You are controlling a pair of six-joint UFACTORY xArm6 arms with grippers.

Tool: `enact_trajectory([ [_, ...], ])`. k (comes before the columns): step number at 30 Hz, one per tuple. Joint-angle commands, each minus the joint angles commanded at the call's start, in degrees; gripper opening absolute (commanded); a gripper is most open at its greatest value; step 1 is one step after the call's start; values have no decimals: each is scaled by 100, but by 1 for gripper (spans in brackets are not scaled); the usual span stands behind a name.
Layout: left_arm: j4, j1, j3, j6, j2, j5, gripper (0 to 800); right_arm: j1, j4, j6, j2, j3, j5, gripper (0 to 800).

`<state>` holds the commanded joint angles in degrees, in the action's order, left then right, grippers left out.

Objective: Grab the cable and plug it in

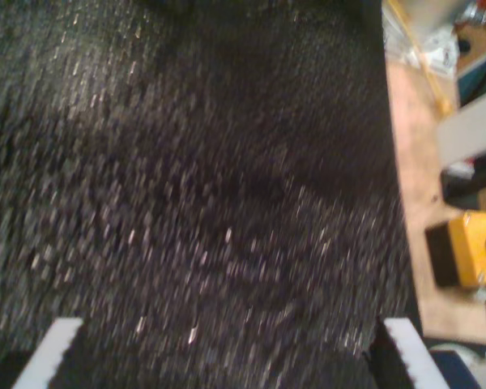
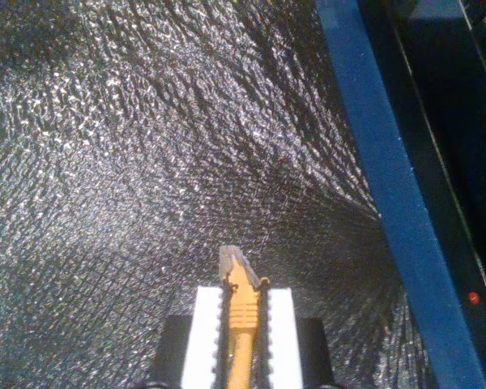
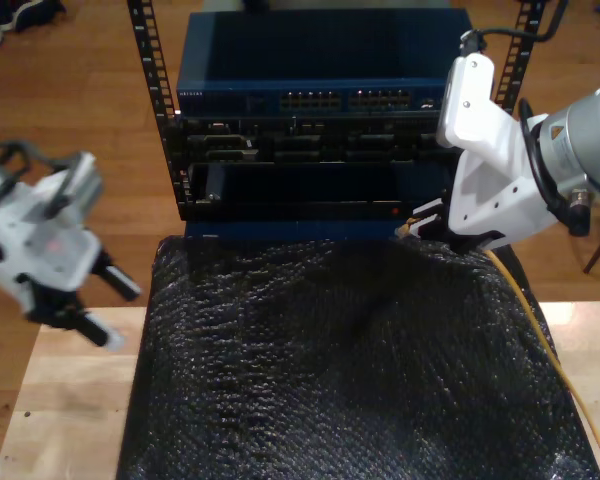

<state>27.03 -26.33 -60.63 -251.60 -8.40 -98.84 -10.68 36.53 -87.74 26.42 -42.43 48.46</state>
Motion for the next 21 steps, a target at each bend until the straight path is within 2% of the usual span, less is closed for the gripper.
enact_trajectory([
  [4,-422,-404,0,677,0,-79,798,18,0,9,-97,0,44,0],
  [17,-1160,-2215,53,2760,0,-1108,799,88,-9,9,-114,0,79,0],
  [21,-1389,-2646,255,3253,0,-1398,799,88,-18,9,-114,9,79,0],
])
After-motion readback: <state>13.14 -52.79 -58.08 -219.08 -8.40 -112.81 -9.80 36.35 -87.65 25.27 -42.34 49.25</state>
